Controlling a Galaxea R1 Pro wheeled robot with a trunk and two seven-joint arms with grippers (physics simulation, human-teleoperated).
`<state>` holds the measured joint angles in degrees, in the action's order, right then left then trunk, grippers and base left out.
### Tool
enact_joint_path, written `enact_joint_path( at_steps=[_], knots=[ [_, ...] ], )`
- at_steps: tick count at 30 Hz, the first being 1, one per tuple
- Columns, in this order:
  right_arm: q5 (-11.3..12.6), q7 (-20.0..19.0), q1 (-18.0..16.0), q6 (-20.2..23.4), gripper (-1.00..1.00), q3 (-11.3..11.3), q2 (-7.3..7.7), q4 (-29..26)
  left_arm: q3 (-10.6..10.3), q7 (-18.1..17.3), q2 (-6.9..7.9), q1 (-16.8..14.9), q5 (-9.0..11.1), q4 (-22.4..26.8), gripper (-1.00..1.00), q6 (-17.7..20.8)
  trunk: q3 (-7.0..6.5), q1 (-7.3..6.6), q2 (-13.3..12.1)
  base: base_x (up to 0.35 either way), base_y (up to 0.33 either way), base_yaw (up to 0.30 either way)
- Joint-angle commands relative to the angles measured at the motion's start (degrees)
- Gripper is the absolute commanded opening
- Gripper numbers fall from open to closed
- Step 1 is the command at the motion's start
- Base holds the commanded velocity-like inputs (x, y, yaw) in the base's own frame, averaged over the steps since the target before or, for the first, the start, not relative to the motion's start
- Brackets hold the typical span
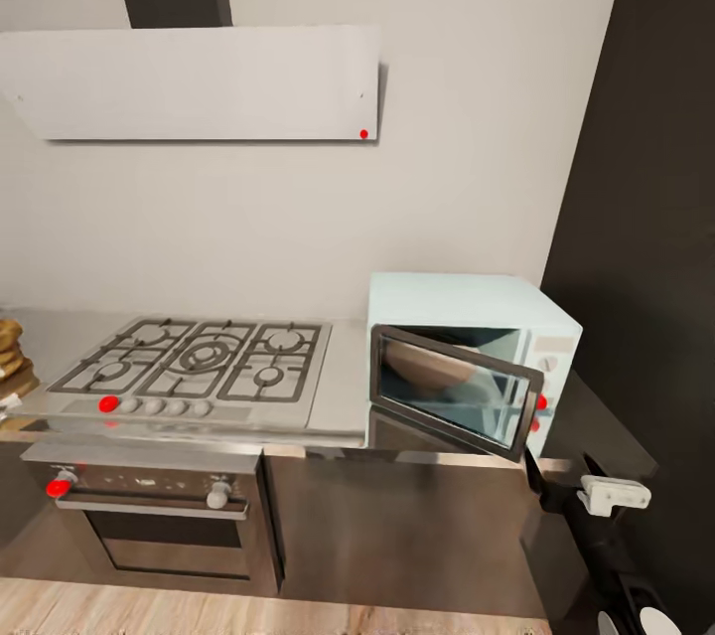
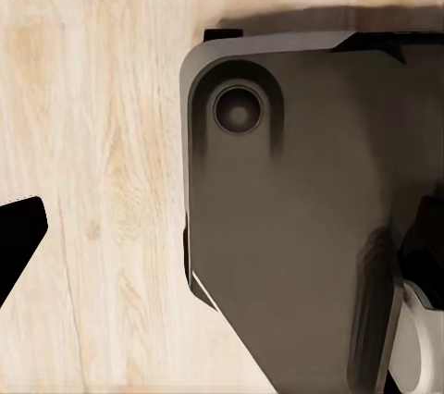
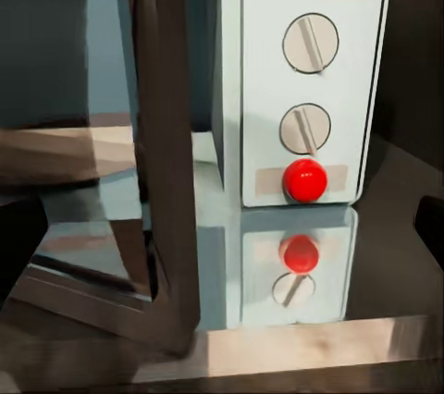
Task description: In the kitchen, take the popcorn bag from the countertop, put it into the microwave, and heat it until the popcorn is cooked so the cooked popcorn ends up inside the bag.
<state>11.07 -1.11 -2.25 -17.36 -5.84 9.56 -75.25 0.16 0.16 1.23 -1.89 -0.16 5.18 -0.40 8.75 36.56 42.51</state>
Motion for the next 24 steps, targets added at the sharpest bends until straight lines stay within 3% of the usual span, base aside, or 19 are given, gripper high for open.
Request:
enact_joint_path(
  at_steps=[1, 6, 13, 19, 24],
  knots=[
    [0.52, -0.12, -0.04, -0.2, 1.0, 0.08, 0.02, 0.02, 0.01, 0.02, 0.04, -0.03, -0.02, 0.0, 1.0, -0.04, 0.09, -0.01, 0.07, -0.104, 0.0, 0.0],
    [0.45, -0.26, -0.04, -0.15, 1.0, 0.31, 0.02, 0.02, 0.01, 0.02, 0.26, -0.01, -0.02, 0.0, 1.0, -0.04, 0.09, -0.01, 0.07, -0.028, 0.0, 0.0],
    [0.12, -0.14, -0.04, 0.09, 1.0, 2.79, 0.02, 0.02, 0.08, 0.02, 0.43, -0.02, -0.02, 0.0, 1.0, -0.04, 0.09, -0.01, 0.07, 0.082, -0.072, 0.0],
    [0.09, -0.04, -0.04, 0.04, 1.0, 2.95, 0.02, 0.02, 0.03, 0.02, 0.37, -0.02, -0.02, 0.0, 1.0, -0.04, 0.09, -0.01, 0.07, 0.022, -0.035, 0.0],
    [0.09, 0.04, -0.04, 0.04, 1.0, 2.94, 0.0, 0.02, 0.01, 0.02, 0.35, -0.04, -0.02, 0.0, 1.0, -0.04, 0.09, -0.01, 0.07, 0.001, -0.254, 0.0]
  ],
)
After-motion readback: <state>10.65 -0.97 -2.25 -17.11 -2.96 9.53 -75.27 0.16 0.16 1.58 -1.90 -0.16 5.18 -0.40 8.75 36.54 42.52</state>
